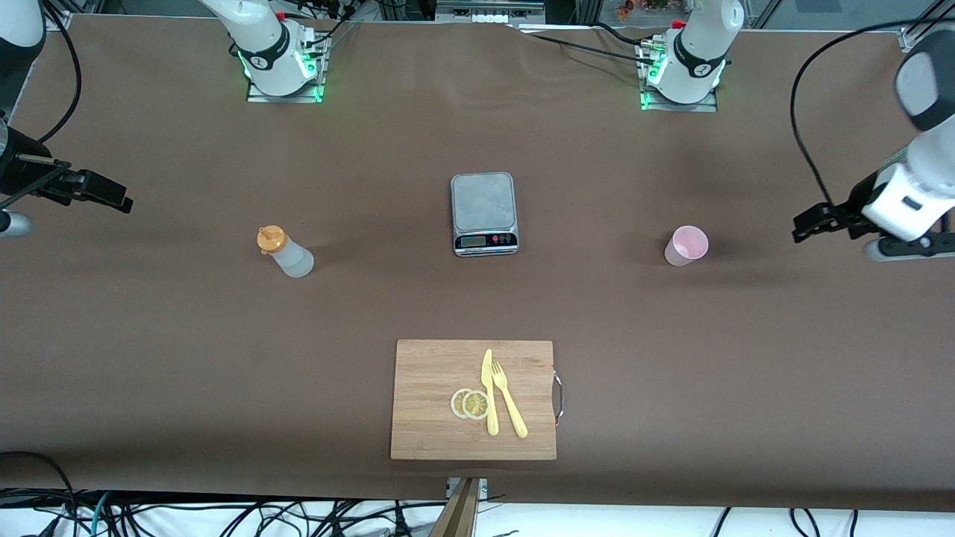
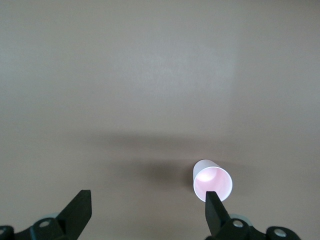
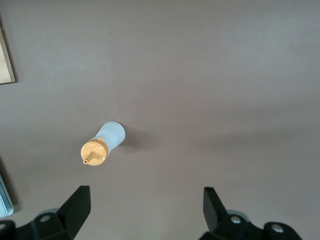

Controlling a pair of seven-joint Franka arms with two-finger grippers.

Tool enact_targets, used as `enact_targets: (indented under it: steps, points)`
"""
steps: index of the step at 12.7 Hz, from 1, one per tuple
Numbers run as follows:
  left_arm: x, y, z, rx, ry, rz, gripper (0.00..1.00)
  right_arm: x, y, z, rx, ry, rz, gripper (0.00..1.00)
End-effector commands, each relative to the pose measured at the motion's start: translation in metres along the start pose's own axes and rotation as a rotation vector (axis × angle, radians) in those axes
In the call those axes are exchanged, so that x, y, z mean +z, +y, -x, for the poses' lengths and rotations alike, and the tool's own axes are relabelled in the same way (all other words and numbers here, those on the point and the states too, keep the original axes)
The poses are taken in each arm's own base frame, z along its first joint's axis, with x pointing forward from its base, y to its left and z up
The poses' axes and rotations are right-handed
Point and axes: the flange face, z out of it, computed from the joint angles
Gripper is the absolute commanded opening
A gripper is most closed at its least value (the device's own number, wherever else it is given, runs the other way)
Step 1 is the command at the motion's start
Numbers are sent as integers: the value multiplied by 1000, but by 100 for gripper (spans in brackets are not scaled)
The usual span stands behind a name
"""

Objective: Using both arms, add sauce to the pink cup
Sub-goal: 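Reach the left gripper down to the pink cup and grasp it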

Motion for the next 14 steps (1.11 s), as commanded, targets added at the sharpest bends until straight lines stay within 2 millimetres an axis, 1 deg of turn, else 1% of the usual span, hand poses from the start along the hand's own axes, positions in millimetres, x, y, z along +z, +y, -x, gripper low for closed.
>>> enact_targets:
  steps: [1, 2, 3, 5, 7, 8, 10, 11, 12, 14]
  points:
    - [49, -3, 7, 25, 39, -13, 100, -6, 2, 3, 3, -4, -13, 100]
    - [72, -2, 16, 27, 44, -12, 100, -6, 2, 3, 3, -4, -13, 100]
    - [85, -1, 21, 26, 33, -11, 100, -6, 2, 3, 3, -2, -13, 100]
    - [121, 0, 29, 13, -2, 0, 100, -6, 5, 3, 8, -2, -13, 100]
    - [152, 3, 39, 19, -10, 3, 100, -3, 4, 1, 9, -8, -12, 100]
    - [161, 7, 40, 24, -14, 6, 100, -3, 4, 1, 9, -8, -12, 100]
    - [173, 14, 41, 34, -36, 9, 100, -3, 4, 1, 9, -8, -12, 100]
    - [186, 17, 42, 28, -62, 18, 100, -3, 4, 1, 9, -8, -12, 100]
    - [195, 23, 43, 13, -77, 43, 100, -3, 4, 1, 9, -8, -12, 100]
    - [195, 34, 44, 23, -74, 56, 100, -2, 5, 0, 11, -10, -12, 100]
